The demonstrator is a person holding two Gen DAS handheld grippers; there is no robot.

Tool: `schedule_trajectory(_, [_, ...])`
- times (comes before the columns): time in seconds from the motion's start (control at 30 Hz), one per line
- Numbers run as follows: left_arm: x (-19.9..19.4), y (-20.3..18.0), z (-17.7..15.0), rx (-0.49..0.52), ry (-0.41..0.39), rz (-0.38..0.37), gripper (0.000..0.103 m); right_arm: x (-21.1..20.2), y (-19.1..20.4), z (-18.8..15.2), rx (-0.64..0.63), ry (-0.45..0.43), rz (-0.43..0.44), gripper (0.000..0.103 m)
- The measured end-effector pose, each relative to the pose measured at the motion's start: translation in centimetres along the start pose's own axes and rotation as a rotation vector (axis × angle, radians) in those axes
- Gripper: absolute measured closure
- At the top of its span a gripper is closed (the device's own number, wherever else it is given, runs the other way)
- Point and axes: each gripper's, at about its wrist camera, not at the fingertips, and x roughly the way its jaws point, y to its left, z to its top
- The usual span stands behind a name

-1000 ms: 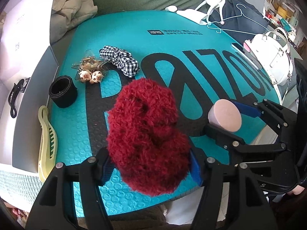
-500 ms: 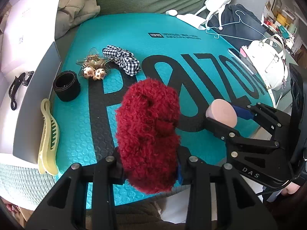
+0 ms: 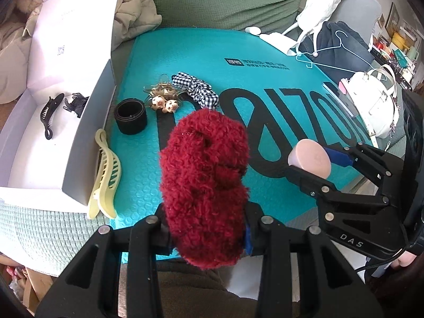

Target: Organize objects

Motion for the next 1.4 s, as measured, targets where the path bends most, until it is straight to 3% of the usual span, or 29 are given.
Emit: schedule_trajectory(1.4, [-13.2,13.0,-6.5,-0.297,-0.056,0.288,0.069,-3.9,16.8,5.4,-0.388,-0.094,0.278,0.052])
